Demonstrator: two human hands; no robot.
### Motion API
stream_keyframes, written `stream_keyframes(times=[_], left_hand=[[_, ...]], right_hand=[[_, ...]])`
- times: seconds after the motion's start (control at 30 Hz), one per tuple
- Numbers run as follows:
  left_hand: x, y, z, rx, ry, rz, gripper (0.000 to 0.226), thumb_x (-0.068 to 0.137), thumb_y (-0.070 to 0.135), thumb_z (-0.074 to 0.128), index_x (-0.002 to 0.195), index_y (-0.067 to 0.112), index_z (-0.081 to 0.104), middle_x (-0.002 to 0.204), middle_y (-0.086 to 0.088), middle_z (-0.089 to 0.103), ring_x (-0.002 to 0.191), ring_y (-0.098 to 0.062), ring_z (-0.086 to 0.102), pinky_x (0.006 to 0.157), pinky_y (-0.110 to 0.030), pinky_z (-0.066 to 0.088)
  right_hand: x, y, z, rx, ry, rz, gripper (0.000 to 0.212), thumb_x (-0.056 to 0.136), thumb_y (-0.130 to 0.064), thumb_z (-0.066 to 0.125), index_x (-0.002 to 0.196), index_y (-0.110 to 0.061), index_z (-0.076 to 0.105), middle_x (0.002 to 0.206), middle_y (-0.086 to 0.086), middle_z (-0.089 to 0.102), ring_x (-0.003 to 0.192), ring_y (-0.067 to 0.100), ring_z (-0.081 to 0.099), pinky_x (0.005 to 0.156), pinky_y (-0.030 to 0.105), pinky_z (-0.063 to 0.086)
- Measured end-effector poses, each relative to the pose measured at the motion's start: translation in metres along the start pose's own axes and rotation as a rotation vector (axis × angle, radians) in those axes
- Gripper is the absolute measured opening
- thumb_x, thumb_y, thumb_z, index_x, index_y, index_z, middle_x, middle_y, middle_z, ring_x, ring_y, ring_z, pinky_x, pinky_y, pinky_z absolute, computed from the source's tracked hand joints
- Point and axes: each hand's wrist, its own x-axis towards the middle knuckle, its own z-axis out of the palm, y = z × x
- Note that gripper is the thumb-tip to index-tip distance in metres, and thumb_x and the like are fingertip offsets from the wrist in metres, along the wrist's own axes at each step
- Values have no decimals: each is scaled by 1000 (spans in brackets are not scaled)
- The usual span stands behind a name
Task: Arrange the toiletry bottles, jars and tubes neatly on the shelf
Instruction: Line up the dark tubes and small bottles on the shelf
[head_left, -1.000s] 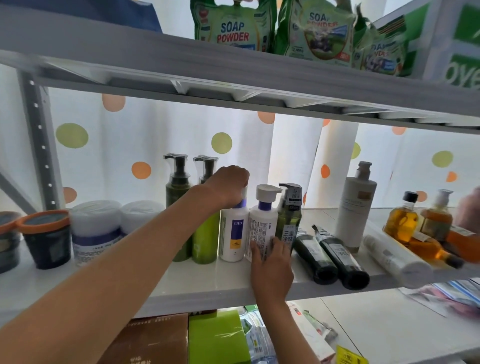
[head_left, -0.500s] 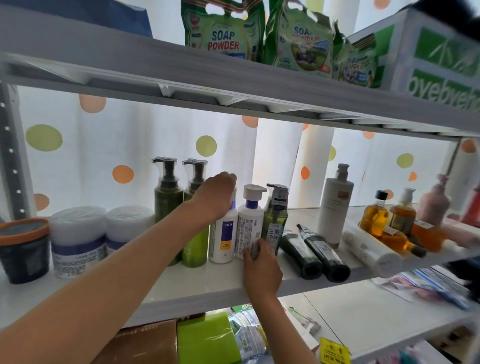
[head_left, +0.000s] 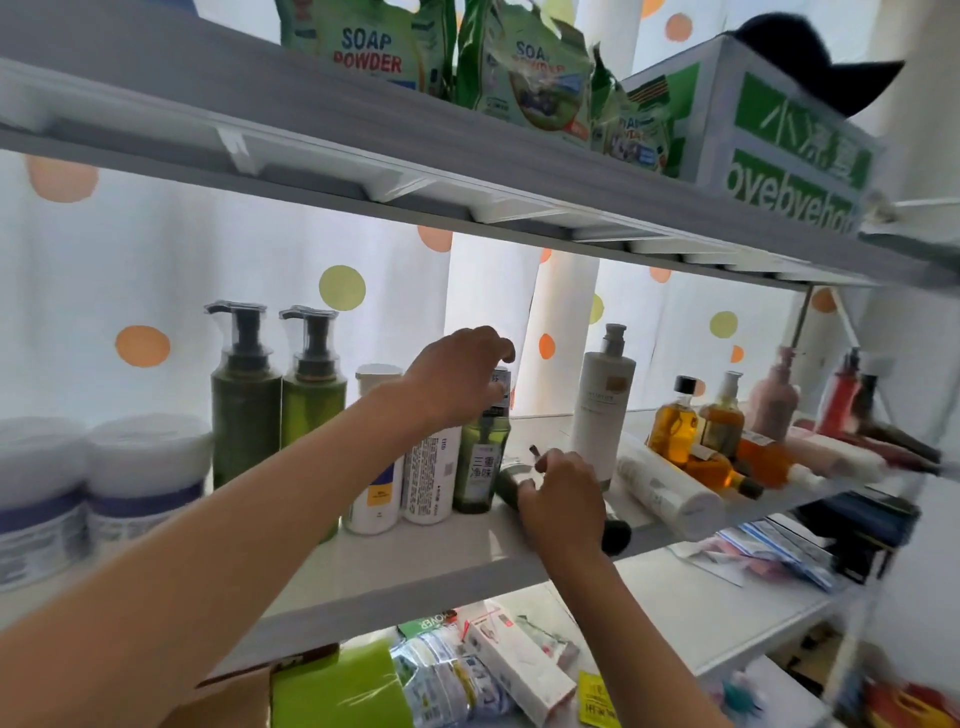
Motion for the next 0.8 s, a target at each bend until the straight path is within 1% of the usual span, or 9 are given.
stream_keyframes(times=[0.07, 0.13, 0.23, 0.3, 0.37, 0.5, 0.63, 0.7, 0.8], left_hand=[[14, 4, 7, 64, -65, -37, 44, 91, 33, 56, 133, 21, 50, 138, 1, 47, 125, -19, 45, 100, -40, 43], [29, 5, 14, 117, -139, -98, 50, 90, 39, 56, 136, 22, 48, 139, -2, 46, 126, -22, 45, 99, -43, 44], [51, 5, 26, 174, -293, -201, 51, 89, 45, 55, 131, 17, 50, 128, -3, 55, 113, -23, 54, 85, -37, 49], [58, 5, 33, 178, -365, -250, 44, 88, 47, 56, 116, 14, 51, 115, -2, 60, 101, -23, 58, 76, -35, 49], [62, 5, 40, 219, -376, -263, 38, 87, 45, 58, 105, 12, 51, 105, -3, 61, 92, -23, 59, 74, -36, 51], [66, 3, 47, 212, -357, -289, 37, 87, 40, 62, 110, 11, 53, 103, -5, 63, 92, -25, 60, 74, -35, 49], [69, -1, 44, 96, -370, -334, 38, 84, 42, 68, 104, 14, 51, 93, 0, 58, 85, -22, 55, 61, -30, 40], [72, -4, 44, 34, -380, -355, 37, 81, 42, 71, 99, 17, 50, 92, 1, 57, 83, -21, 55, 62, -29, 40], [77, -9, 44, -49, -373, -381, 32, 81, 38, 73, 93, 18, 52, 93, 0, 60, 83, -19, 56, 68, -30, 43]], right_hand=[[15, 5, -5, -98, -158, 31, 39, 87, -39, 64, 115, -13, 59, 110, 5, 64, 101, 21, 59, 80, 29, 46], [28, 5, -4, -184, -268, 8, 44, 84, -50, 63, 110, -15, 60, 107, 3, 66, 98, 22, 62, 75, 29, 44], [42, 4, 6, -283, -362, -76, 40, 84, -48, 65, 108, -17, 60, 107, 3, 66, 97, 21, 62, 77, 29, 45], [49, 5, 11, -296, -401, -89, 40, 83, -46, 66, 110, -17, 61, 108, 4, 66, 97, 22, 61, 75, 29, 45], [54, 8, 14, -325, -430, -117, 42, 83, -48, 65, 111, -17, 61, 106, 4, 65, 94, 21, 60, 69, 27, 42], [58, 10, 20, -347, -457, -168, 40, 84, -52, 65, 105, -17, 64, 89, 1, 60, 76, 16, 54, 53, 23, 33], [62, 14, 21, -377, -474, -259, 38, 85, -54, 62, 96, -17, 61, 84, 0, 57, 75, 16, 53, 60, 26, 37], [64, 19, 21, -332, -503, -253, 35, 85, -52, 62, 92, -18, 56, 81, -1, 56, 73, 15, 53, 57, 25, 37], [66, 27, 24, -160, -561, -142, 33, 82, -48, 64, 88, -17, 57, 77, -2, 58, 72, 14, 57, 57, 25, 41]])
